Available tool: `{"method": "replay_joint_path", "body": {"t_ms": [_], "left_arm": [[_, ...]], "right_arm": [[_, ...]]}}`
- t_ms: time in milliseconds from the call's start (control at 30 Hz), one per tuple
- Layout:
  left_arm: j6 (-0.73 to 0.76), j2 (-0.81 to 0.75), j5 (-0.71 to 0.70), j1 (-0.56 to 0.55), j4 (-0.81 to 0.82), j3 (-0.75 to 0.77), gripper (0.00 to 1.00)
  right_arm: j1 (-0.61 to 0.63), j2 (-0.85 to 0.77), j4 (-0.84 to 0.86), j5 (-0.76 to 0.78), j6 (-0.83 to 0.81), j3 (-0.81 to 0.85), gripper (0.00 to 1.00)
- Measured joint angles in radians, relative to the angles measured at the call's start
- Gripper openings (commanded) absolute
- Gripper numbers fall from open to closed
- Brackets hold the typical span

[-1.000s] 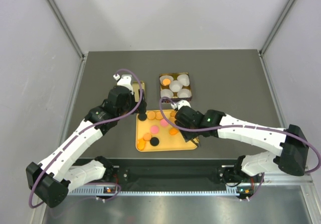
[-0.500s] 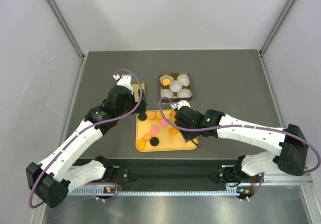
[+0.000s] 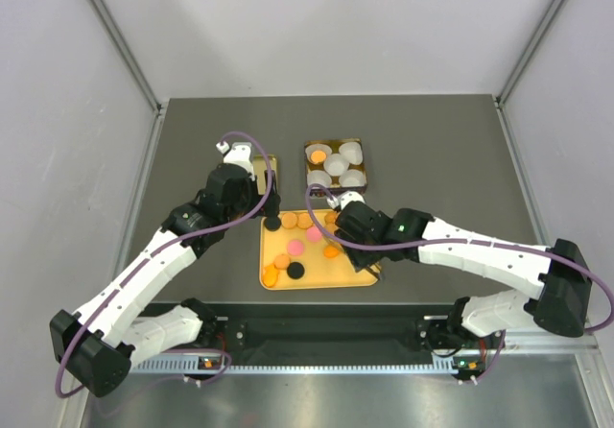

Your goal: Pack the cookies

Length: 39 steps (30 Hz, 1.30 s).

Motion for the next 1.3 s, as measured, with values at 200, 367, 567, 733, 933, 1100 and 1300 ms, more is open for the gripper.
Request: {"method": "replay_joint_path", "body": {"t_ms": [200,367,567,733,933,1100,1300], "left_arm": [[0.0,0.0,0.0,0.0,0.0,0.0,0.99],[0.0,0.0,0.0,0.0,0.0,0.0,0.99],[0.0,0.0,0.0,0.0,0.0,0.0,0.99],[0.0,0.0,0.0,0.0,0.0,0.0,0.99],[0.0,0.0,0.0,0.0,0.0,0.0,0.99],[0.0,0.0,0.0,0.0,0.0,0.0,0.99],[0.0,0.0,0.0,0.0,0.0,0.0,0.99]], "right_arm": [[-0.018,0.0,0.001,-0.021,-0.002,0.0,0.44],[-0.05,0.0,0.002,-0.056,-0.008,0.0,0.42],[-0.073,0.0,0.004,-0.082,-0.021,0.0,0.42],[-0.089,0.0,0.004,-0.095,-0.028,-0.002,0.42],[-0.103,0.0,0.006,-0.106,-0.029,-0.007,0.41],[-0.114,-0.006,0.012,-0.121,-0.03,-0.033,0.41],[-0.141,-0.027,0.014,-0.144,-0.03,-0.054,0.41]]}}
